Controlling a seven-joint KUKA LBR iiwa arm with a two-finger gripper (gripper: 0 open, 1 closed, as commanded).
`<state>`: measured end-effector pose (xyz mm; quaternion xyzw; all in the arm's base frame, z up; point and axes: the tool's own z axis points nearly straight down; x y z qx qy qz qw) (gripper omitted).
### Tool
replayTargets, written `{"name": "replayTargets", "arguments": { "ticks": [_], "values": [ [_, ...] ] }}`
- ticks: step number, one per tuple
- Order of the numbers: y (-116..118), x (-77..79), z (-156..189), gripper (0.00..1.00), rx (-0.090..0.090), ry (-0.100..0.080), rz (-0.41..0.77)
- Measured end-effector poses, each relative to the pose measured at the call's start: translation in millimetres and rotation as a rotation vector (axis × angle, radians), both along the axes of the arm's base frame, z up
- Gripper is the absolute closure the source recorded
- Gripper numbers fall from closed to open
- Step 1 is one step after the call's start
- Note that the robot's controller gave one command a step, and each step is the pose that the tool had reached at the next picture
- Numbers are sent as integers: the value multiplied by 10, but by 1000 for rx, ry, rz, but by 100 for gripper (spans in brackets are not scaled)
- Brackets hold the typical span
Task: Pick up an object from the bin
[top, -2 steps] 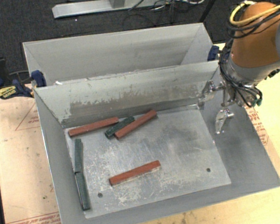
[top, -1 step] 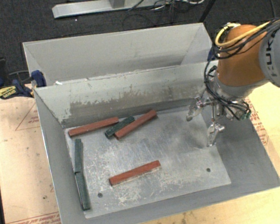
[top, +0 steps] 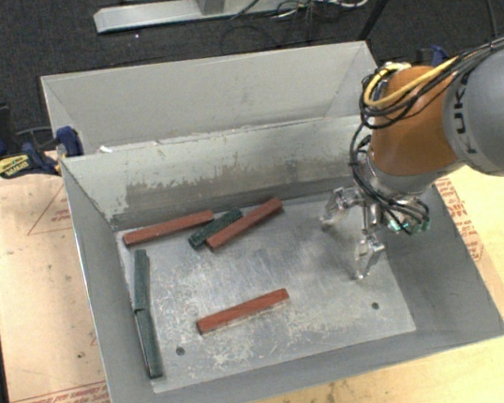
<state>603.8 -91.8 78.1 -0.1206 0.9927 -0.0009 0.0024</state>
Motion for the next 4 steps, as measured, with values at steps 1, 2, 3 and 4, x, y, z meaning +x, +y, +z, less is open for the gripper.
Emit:
{"name": "replayTargets", "arguments": {
  "ticks": [1, 2, 3, 4],
  "values": [
    [269, -63, -8, 0, -4, -10, -182],
    [682, -172, 100, 0, 2, 4, -160],
    [1243, -318, 12, 100, 4, -6, -174],
    [1247, -321, -10, 0, 5, -8, -174]
  ]
}}
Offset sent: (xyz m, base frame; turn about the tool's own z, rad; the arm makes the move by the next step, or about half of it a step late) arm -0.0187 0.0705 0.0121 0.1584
